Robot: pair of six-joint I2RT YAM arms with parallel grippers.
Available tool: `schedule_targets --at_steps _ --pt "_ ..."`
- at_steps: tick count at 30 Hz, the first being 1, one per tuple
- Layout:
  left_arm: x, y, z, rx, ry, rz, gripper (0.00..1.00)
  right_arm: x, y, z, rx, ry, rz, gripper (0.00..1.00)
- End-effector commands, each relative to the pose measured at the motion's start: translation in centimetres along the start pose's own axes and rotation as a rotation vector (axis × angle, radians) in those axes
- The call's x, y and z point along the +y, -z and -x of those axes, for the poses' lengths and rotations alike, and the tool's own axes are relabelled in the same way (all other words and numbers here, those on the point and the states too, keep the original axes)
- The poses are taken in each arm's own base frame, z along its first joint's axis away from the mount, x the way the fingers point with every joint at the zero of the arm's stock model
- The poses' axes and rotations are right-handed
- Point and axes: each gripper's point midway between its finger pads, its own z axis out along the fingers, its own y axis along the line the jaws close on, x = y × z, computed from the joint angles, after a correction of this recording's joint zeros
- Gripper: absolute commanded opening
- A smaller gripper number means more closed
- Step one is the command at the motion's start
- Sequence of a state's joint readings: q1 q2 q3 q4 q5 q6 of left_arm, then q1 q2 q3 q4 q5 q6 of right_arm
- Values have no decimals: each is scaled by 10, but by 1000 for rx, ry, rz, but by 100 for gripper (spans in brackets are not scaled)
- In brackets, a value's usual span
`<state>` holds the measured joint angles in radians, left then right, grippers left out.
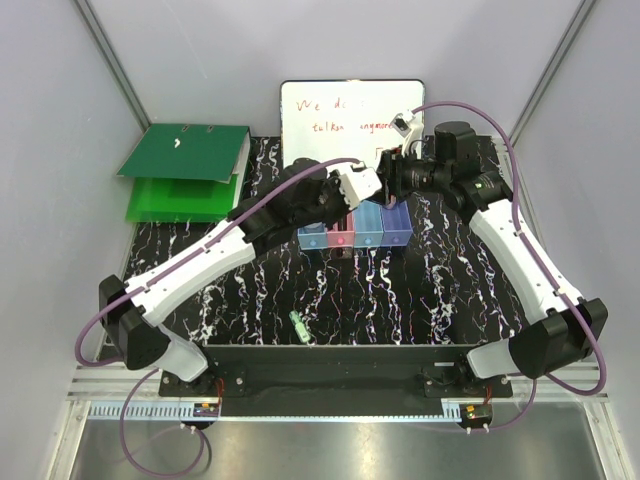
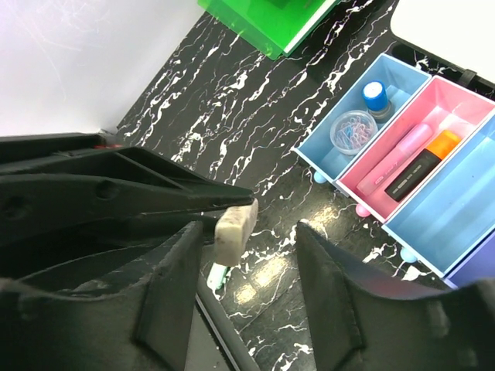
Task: Sort the stationery into containers
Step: Pick up the stationery from the center of the board, then place the stationery in the storage box.
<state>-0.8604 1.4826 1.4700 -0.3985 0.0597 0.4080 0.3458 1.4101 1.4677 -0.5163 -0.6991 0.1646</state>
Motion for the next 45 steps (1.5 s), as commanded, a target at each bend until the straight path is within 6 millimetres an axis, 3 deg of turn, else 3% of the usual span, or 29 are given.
schedule_targets --at_steps 1,2,3,6,7,8,9,10,11,12,13,16,17,18,20,23,25,29,31,35,45 --pt "14 9 37 -106 -23 37 0 6 8 12 -52 39 -1 51" --pt "13 9 38 -109 -23 34 0 6 8 13 -55 42 -3 47" --pt "13 9 37 -109 -20 33 0 6 9 15 -60 47 -8 35" --pt "10 8 35 -101 -11 24 0 3 9 17 -67 50 -27 16" --pt "9 8 34 -99 -10 21 0 1 9 17 -70 49 -37 0" --pt "9 8 33 -98 -8 20 0 0 9 17 -70 48 -42 0" --pt "8 8 32 -94 -8 19 7 0 9 17 -71 51 -44 0" --pt "9 8 31 -90 -6 24 19 1 10 18 -72 49 -45 0" --pt "10 10 31 -90 -5 30 63 0 10 18 -72 49 -46 0" --pt "10 11 27 -81 -14 33 86 0 10 19 -74 51 -49 0" --pt "13 13 23 -66 -18 59 99 -3 10 19 -75 51 -65 0" --pt "18 25 4 -20 -42 107 99 -12 11 21 -82 61 -115 0" --pt "20 38 4 -32 -49 124 99 -15 11 21 -82 71 -130 0" --pt "14 39 -14 2 -62 117 99 -19 11 22 -83 75 -147 0" --pt "11 57 -25 7 -65 123 99 -33 8 22 -79 87 -205 0" --pt "-18 69 -72 92 -89 32 99 -61 -1 18 -55 102 -294 0" --pt "-40 74 -87 94 -158 -80 99 -84 -11 15 -29 108 -357 0" --pt "-82 88 -142 131 -450 -319 99 -112 -28 10 31 170 -394 0" --pt "-98 92 -154 99 -560 -410 99 -123 -42 -1 78 161 -383 0" --pt "-119 91 -184 41 -855 -546 99 -142 -60 -2 109 169 -384 0" --pt "-138 54 -208 40 -984 -756 99 -206 -101 -30 211 150 -437 0"
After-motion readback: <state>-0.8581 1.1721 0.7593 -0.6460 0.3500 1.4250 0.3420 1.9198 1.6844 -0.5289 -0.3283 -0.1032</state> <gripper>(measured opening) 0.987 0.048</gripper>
